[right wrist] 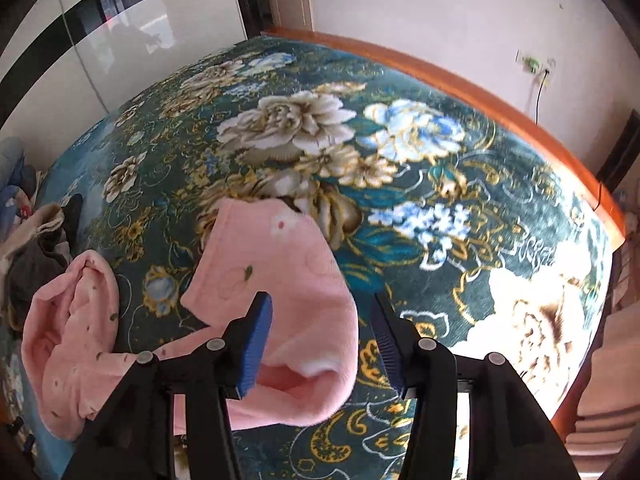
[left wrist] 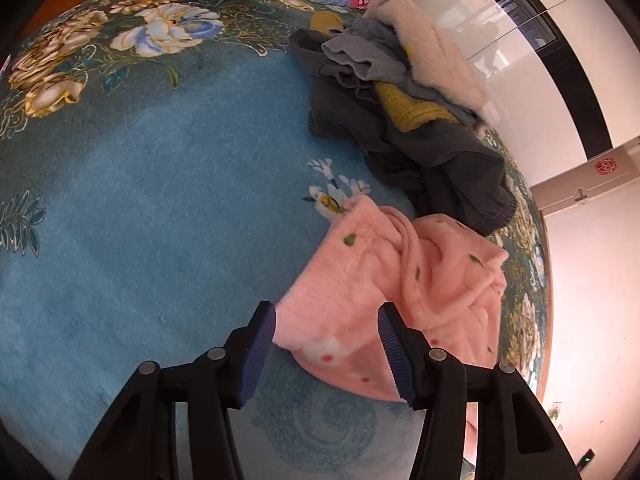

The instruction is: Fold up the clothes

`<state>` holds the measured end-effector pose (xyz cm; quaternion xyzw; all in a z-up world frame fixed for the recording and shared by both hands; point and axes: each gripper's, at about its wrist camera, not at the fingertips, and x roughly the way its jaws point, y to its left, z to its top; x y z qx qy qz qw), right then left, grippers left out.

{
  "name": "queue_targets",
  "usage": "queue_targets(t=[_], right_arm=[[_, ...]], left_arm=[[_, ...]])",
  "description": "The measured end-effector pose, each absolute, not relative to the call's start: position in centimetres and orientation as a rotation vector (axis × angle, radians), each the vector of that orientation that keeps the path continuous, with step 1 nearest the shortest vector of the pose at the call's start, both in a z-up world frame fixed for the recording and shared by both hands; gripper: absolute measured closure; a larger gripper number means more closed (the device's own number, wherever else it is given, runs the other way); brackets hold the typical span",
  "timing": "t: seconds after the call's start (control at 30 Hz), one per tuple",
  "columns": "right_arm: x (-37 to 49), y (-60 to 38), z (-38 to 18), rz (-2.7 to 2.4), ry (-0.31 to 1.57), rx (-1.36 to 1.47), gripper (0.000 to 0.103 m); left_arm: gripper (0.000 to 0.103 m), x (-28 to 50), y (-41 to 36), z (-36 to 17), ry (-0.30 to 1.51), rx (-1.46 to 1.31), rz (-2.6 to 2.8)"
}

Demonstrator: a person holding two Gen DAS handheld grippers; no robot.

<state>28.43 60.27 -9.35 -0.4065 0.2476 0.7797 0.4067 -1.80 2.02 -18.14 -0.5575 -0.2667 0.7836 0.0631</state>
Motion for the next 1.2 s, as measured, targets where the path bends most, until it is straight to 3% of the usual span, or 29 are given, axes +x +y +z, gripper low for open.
queue_targets(t=[0.2,0.53,0.63,0.67,0.7,0.73,0.97,1.13,1.2], right_arm=[[18.4,52.0,-9.9,2.285,0.744,-1.161,0.051],[-3.6,31.6,-16.3,2.664,0.925,-1.685,0.051],[-4.5,32.7,-17.8,2.573,0.947,-1.706,0.051],[-4.9,33.1,-18.3,2.542,0.954,-1.713,0.061],[-5.2,33.5,-18.8,2.512,0.961,-1.719,0.086],[-5.5,33.8,-19.3,2.482,0.967,-1.725,0.097],[1.5,43.8,-13.8,2.476,0.954,-1.387,0.097],[9.6,51.7,-9.8,2.222,0.543,-1.196,0.098],[12.8,54.8,-9.9,2.097,0.534,-1.175,0.098]], left_arm=[[0.046,-3.1,2.6,-21.0,-0.984,-1.641,2.328],[0.04,-3.7,2.0,-22.1,-0.895,-1.605,2.398],[0.04,-4.4,2.8,-22.6,-0.846,-1.602,2.37],[0.04,-4.6,3.1,-22.7,-0.833,-1.595,2.357],[0.04,-4.8,3.4,-22.9,-0.82,-1.588,2.344],[0.04,-5.0,3.7,-23.0,-0.808,-1.581,2.331],[0.04,-6.9,5.0,-22.4,-0.778,-1.496,2.3],[0.042,-8.2,6.1,-22.1,-0.792,-1.508,2.238],[0.046,-8.5,6.8,-22.0,-0.756,-1.533,2.232]])
